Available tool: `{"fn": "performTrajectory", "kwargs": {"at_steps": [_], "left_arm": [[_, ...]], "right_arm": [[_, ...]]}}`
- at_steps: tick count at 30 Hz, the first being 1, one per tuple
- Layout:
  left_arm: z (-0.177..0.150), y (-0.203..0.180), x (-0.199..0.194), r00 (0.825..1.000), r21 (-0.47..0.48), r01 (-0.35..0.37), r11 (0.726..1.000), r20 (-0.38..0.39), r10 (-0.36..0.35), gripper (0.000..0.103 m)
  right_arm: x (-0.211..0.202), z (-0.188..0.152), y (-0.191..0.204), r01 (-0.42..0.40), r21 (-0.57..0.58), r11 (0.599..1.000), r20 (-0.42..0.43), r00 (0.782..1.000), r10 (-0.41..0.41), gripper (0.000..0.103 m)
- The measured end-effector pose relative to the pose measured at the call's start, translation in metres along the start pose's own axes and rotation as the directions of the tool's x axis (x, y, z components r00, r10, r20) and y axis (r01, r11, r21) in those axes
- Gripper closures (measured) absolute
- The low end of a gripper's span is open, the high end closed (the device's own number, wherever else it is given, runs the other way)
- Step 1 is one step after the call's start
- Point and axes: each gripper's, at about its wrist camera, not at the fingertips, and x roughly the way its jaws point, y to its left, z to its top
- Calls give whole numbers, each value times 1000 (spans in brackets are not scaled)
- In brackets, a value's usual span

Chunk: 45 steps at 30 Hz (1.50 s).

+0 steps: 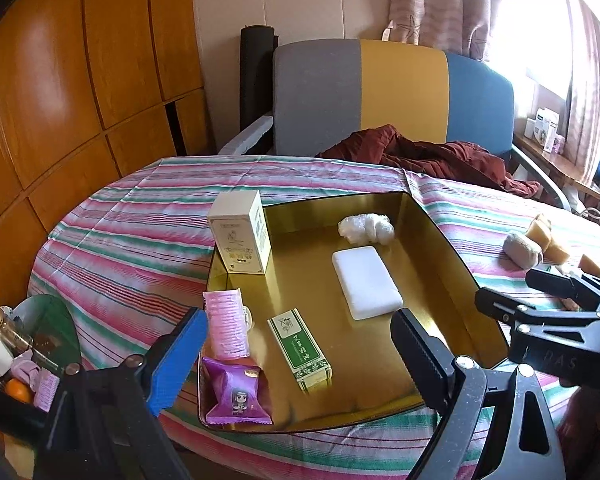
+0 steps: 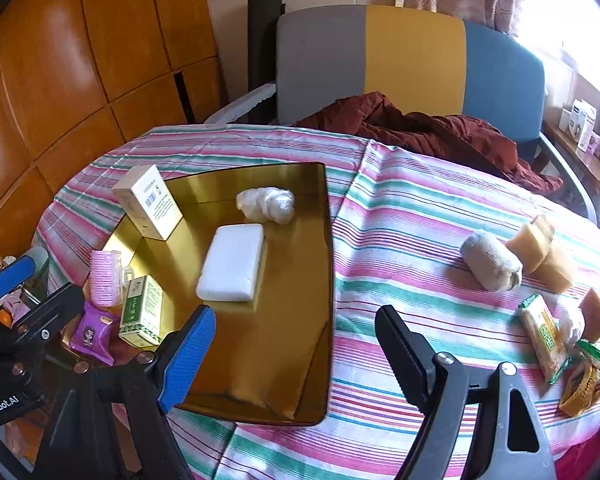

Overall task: Organize objects
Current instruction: 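Move both tools back toward the yellow sponges and snack packets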

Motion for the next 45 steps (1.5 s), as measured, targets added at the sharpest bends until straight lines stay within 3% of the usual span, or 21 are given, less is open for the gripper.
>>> {"fn": "performTrajectory", "kwargs": {"at_steps": [14,26,37,45], "left_arm": [[-4,-28,8,998,70,58,996,-38,-56,10],[3,-70,18,990,163,131,978,-66,-121,10],[14,-119,29,975,242,217,946,-102,-197,10],[27,-171,37,954,298,298,907,-133,-270,10]], "right_arm": [[4,-14,-66,101,108,989,-54,994,-96,20],[-18,-19,-174,231,260,938,-91,972,-215,20],[-58,-16,-292,345,452,822,-88,935,-344,20],[-66,-39,-369,335,667,665,-88,922,-376,20]]}}
